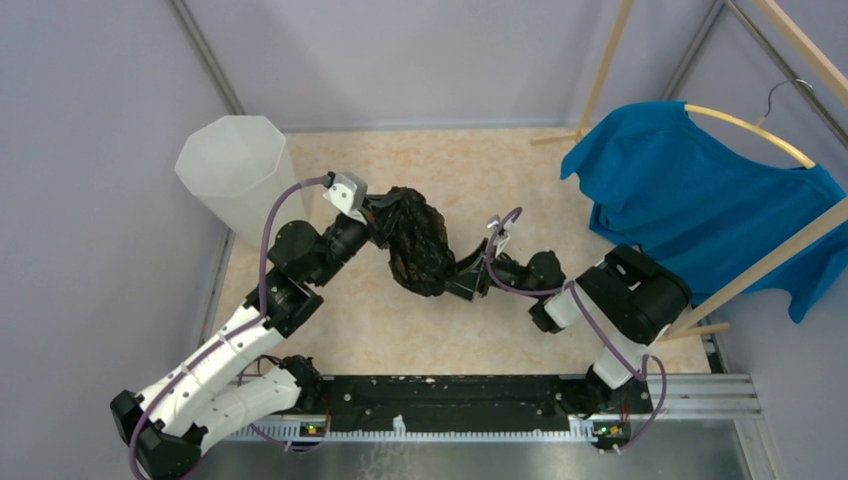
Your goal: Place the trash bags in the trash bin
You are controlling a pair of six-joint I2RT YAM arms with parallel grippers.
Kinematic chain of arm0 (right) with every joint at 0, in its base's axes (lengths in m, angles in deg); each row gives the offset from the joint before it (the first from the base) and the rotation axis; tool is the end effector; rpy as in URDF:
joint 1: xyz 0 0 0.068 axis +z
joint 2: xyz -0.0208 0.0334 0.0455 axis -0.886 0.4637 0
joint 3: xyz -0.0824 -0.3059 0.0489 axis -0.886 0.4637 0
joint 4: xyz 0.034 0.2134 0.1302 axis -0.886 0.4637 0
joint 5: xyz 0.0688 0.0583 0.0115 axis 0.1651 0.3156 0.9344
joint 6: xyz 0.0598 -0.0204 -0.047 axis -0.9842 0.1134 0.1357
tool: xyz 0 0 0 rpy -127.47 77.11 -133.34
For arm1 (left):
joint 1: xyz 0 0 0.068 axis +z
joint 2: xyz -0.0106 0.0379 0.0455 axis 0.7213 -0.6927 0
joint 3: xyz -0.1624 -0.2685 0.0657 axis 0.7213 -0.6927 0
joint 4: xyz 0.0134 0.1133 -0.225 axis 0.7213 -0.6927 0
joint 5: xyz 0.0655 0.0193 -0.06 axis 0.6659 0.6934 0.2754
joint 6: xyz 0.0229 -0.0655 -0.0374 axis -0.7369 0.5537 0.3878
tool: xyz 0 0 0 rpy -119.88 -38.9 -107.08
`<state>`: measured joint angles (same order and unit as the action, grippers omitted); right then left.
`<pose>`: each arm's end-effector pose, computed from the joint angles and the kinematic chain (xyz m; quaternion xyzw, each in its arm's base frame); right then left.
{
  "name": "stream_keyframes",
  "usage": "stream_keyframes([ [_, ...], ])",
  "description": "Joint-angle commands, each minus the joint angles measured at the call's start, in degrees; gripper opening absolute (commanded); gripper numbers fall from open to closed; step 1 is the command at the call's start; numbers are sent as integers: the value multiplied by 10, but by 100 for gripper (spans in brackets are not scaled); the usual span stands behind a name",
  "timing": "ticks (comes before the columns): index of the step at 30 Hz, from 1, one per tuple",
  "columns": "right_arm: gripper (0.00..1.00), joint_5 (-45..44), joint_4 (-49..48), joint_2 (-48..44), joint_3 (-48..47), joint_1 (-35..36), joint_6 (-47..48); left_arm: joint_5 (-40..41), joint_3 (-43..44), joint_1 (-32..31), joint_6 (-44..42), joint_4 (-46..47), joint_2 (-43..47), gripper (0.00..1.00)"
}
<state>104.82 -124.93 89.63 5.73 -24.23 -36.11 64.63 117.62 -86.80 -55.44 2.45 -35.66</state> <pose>0.2136 0.2197 0.2263 -0.2035 0.6312 0.6334 0.3988 0.1387 -0.1215 0.4296 0.2066 0.6059 -0.3054 0.7049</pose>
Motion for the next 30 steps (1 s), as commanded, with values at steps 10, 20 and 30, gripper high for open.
stream_keyframes([
  [10,71,-55,89,-166,75,6,77,11,7,0,3,26,1,0],
  [20,83,-170,481,-383,32,5,211,11,8,0,2,25,1,0],
  [30,89,-122,556,-487,39,-52,234,26,7,0,2,25,2,0],
])
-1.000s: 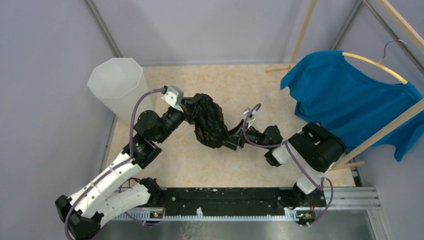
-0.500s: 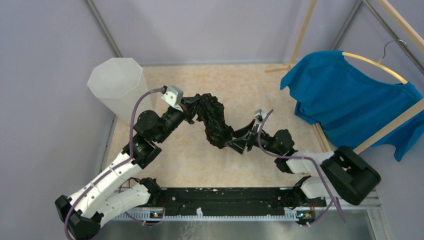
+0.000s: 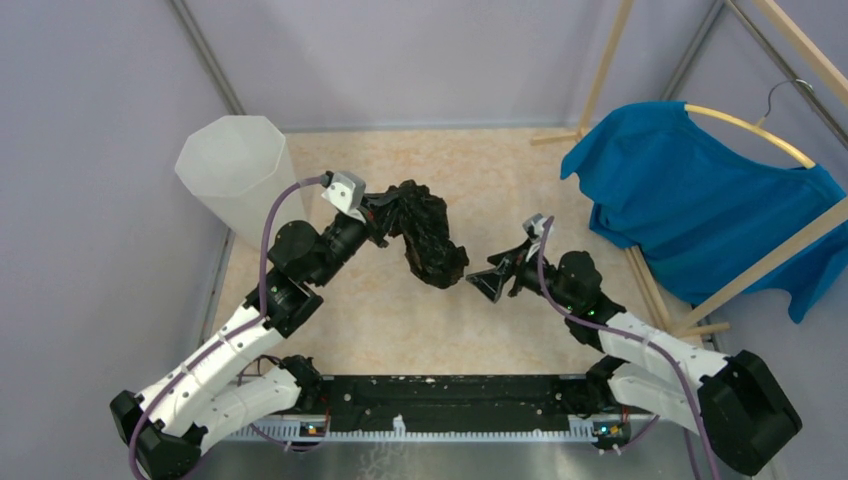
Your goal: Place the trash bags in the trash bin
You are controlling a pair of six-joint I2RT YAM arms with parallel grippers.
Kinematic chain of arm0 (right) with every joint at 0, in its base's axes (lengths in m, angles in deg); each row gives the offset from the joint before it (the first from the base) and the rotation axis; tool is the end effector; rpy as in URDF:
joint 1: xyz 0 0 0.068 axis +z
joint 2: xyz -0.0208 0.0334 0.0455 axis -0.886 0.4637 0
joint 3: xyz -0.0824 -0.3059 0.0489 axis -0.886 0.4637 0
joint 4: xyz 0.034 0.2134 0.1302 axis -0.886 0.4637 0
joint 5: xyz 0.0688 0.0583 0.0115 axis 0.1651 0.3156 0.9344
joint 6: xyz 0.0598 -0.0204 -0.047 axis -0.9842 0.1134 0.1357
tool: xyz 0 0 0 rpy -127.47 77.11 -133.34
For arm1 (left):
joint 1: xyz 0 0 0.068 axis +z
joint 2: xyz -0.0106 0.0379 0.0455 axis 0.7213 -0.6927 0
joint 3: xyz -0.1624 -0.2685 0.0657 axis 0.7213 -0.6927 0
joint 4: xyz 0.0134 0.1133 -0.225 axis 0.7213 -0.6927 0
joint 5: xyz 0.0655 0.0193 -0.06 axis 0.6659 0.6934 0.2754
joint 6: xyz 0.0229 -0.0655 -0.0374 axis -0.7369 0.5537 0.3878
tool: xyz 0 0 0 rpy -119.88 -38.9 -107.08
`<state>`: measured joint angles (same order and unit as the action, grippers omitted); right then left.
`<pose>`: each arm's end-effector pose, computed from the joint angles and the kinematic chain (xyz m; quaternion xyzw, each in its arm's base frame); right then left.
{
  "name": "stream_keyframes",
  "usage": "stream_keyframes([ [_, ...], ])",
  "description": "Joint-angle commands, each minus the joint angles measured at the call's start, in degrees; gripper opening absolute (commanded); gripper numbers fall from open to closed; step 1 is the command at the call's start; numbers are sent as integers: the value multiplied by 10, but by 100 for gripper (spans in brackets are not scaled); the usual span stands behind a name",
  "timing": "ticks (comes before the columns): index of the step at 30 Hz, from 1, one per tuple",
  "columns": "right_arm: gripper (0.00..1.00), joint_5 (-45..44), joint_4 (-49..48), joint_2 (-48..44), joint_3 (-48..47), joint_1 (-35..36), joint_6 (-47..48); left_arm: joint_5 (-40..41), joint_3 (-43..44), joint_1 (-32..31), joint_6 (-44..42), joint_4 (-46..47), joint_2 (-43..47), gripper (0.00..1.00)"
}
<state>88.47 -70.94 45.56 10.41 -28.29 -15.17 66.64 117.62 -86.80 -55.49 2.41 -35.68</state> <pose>0.1499 0.1305 0.2576 -0.1832 0.7173 0.4386 0.5095 0.1404 -0.1198 0.4294 0.1942 0.6104 -0.2946 0.7091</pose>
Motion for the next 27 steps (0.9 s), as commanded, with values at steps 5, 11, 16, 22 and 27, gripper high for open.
stream_keyframes([
  [5,85,103,-7,-8,-36,-5,29,-1,9,0,8,26,2,0],
  [11,66,150,-132,88,-67,11,-14,1,5,0,6,28,1,0],
  [16,62,163,-210,155,-95,35,-42,-1,6,0,9,28,-2,0],
  [22,58,165,-289,202,-99,59,-76,-1,8,0,12,26,-9,0],
  [27,38,159,-360,232,-96,61,-110,-20,9,0,15,24,-13,0],
])
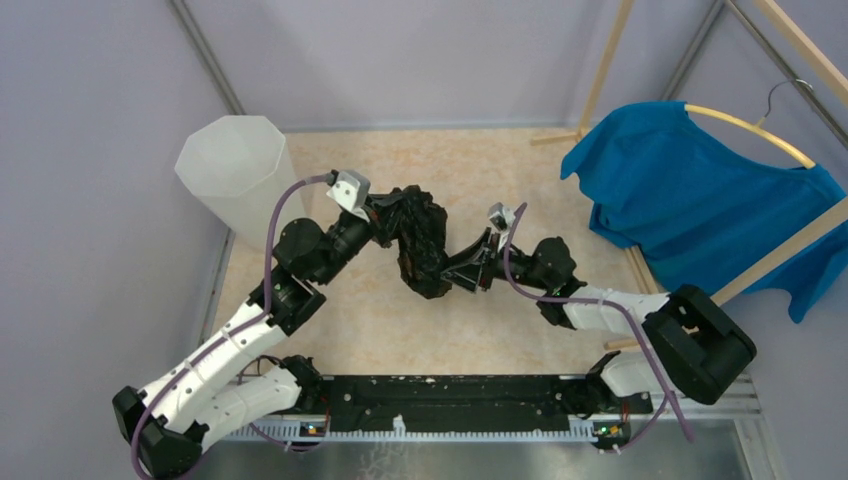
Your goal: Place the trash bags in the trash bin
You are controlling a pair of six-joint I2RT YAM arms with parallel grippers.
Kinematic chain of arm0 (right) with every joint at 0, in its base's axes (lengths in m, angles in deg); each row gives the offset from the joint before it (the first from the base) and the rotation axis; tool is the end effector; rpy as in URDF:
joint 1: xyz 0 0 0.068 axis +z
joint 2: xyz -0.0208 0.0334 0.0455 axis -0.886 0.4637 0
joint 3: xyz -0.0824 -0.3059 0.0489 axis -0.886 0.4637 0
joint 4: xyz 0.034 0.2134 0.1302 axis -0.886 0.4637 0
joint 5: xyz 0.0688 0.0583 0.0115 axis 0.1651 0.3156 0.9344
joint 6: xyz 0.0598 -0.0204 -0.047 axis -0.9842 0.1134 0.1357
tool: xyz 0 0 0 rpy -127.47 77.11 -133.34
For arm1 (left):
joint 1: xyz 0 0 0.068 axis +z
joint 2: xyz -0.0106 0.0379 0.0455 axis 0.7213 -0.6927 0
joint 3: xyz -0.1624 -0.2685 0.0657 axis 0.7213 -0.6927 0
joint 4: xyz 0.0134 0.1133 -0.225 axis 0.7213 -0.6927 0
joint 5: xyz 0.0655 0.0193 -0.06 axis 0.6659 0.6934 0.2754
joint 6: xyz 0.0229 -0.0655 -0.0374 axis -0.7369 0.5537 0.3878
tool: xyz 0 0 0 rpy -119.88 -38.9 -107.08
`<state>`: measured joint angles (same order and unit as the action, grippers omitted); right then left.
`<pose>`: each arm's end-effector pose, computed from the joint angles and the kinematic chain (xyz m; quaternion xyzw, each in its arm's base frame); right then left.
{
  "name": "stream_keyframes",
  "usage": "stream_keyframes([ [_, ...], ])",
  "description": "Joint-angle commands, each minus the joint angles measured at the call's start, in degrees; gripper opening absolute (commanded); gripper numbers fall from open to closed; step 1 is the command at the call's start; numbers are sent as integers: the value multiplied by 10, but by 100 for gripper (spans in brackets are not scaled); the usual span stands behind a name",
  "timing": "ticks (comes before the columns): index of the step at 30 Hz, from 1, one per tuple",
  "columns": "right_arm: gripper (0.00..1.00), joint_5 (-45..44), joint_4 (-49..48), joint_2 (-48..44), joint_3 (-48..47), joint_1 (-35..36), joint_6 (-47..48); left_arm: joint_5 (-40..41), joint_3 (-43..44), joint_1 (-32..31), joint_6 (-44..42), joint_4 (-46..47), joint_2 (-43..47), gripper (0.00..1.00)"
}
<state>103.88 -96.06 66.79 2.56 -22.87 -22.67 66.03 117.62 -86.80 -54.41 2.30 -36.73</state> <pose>0.1789 0.1993 0.2843 -0.2734 0.6199 0.5805 0.4516 0.1443 -0.1241 0.4261 0.1946 0.6184 -0.3019 0.6990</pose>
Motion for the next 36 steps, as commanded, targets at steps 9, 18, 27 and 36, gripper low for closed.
stream_keyframes([
  [9,0,-199,172,-95,-17,1,-47,45,43,0,0,-24,-55,13],
  [18,0,-241,484,-225,-7,-106,-88,97,158,0,20,-186,-202,59],
  [27,0,-213,593,-197,-24,-246,-47,48,164,0,25,-194,-237,99],
  [36,0,-208,598,-197,-40,-254,-21,-72,185,0,70,-213,-321,91],
])
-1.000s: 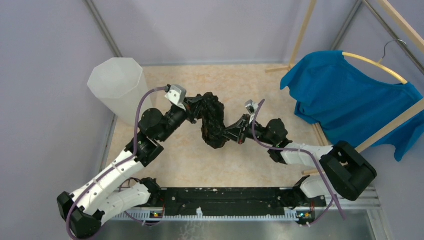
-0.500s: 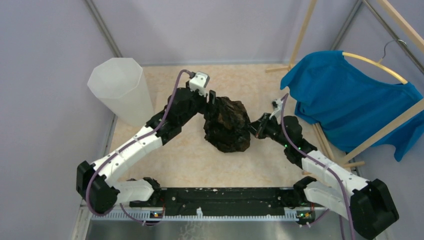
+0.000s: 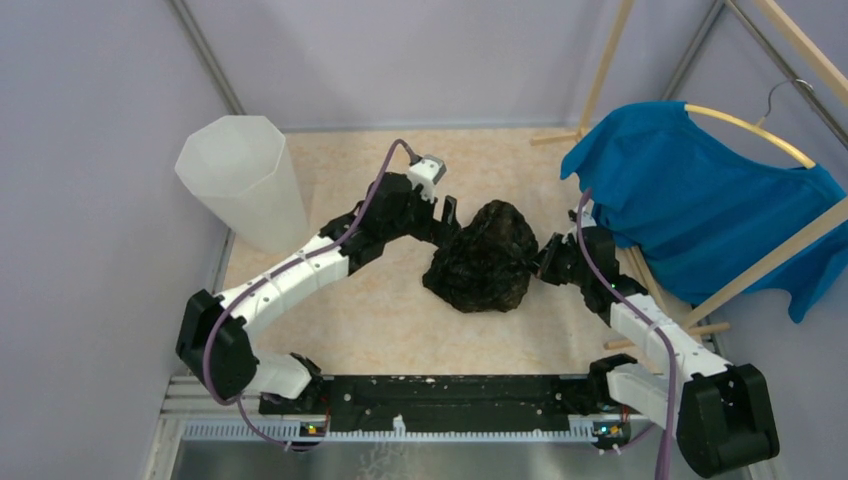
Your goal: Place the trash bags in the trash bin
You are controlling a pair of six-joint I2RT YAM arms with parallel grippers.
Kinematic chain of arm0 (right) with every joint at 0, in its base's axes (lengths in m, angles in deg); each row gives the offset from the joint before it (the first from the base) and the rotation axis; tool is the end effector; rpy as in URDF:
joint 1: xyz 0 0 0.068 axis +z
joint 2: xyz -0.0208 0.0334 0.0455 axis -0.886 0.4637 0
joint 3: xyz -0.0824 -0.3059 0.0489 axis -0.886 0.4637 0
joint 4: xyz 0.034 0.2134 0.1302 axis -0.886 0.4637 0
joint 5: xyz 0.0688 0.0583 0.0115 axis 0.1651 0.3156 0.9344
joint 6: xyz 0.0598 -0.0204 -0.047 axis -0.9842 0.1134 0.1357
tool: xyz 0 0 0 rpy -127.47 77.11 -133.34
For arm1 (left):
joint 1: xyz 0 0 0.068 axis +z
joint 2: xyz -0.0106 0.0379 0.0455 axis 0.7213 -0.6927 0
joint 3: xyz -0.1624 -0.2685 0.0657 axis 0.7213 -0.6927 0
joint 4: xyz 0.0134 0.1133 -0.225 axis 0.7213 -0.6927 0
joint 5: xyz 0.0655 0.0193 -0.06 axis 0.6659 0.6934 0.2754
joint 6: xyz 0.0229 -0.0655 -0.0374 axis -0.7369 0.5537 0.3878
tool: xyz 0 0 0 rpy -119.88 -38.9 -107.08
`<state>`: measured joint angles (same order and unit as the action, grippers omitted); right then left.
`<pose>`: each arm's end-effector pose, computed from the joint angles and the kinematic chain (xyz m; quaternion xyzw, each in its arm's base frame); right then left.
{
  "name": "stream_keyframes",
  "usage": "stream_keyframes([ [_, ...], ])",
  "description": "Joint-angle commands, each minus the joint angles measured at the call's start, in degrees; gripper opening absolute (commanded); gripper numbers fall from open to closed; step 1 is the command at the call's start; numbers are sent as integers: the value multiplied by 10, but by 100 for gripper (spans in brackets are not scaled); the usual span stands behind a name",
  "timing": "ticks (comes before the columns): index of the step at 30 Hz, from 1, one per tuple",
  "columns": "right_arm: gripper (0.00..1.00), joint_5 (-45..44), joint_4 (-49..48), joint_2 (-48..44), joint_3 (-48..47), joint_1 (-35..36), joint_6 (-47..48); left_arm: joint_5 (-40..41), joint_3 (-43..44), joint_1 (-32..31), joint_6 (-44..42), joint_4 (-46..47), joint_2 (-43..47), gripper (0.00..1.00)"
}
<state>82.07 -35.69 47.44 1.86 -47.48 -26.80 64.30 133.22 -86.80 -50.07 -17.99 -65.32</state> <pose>0.1831 0.0662 0.2251 0.1025 0.8738 0.2988 0.3696 0.2443 -0.2126 0.3609 0.2287 0.8074 -0.2463 0.4850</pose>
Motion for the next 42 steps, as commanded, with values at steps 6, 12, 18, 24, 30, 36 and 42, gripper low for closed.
stream_keyframes([
  [6,0,38,-23,-17,-20,-7,27,-58,53,1,35,-23,-117,85],
  [12,0,67,-27,-20,-24,-7,39,-104,87,18,41,-13,-184,81],
  [18,0,72,-21,-32,-27,-7,51,-225,108,61,75,-7,-256,69],
  [24,0,83,-26,-25,-21,-7,55,-266,110,75,94,-1,-284,58],
  [30,0,95,-30,-27,-10,-7,51,-276,106,76,95,5,-296,49],
  [36,0,95,-27,-36,-5,-7,57,-256,106,76,91,0,-297,29],
  [42,0,57,23,-33,-13,-7,81,-135,92,76,73,-22,-259,0],
])
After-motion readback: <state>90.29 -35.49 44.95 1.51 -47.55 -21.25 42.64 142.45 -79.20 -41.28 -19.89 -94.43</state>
